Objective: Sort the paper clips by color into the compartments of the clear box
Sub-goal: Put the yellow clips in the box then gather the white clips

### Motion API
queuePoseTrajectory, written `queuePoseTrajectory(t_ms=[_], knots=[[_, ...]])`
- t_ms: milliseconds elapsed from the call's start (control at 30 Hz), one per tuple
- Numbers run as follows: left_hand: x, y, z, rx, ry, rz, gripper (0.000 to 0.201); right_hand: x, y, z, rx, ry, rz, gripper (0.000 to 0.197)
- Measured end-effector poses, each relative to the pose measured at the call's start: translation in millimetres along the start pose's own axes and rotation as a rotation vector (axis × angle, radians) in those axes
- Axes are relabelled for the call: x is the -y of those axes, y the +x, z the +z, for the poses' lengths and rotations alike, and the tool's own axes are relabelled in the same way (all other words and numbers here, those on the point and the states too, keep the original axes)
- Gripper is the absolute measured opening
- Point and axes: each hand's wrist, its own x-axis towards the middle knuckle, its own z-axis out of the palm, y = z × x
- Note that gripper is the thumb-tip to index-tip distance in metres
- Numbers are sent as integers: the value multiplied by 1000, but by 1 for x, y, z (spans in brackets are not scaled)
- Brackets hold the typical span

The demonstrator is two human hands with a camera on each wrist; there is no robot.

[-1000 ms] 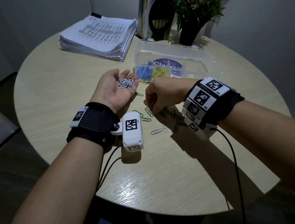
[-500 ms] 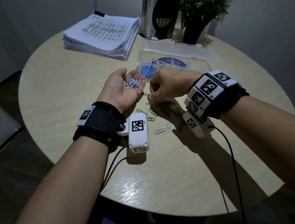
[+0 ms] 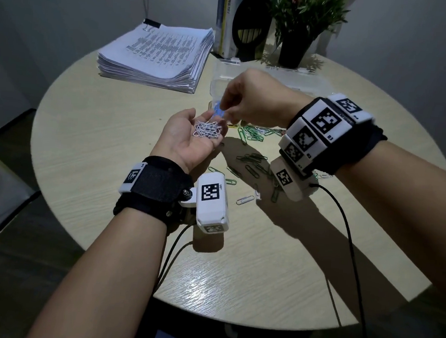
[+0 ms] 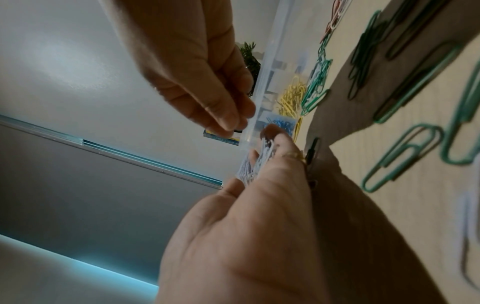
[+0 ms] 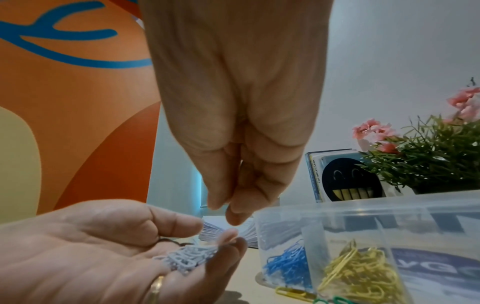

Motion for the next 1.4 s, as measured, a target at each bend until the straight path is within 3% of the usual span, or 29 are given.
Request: queuePoseTrajectory(t_ms=[200,400,700,900,1100,1233,1400], knots=[[0,-6,0,-19,2,11,33,-14,-23,-1,89,-12,26,7],[1,-10,1,-39,1,27,30,-22,-56,13,490,-242,-28,26],[-13,-17,-1,-12,-35,84,31,-27,-62,20,495,-412,-101,12],[-14,-18,0,-38,-23,105,32,-20,-63,15,509,-174,-114,14],[-12,-19,0,-49,-20,108,31,-10,-63,29,563,-238,-187,31],[-12,-18,0,-40,-22,102,31,-8,-61,31,558,-268,-213,14],[-11,-16,-1,-39,6,87,31,-6,-62,33,561,-313,-212,7]])
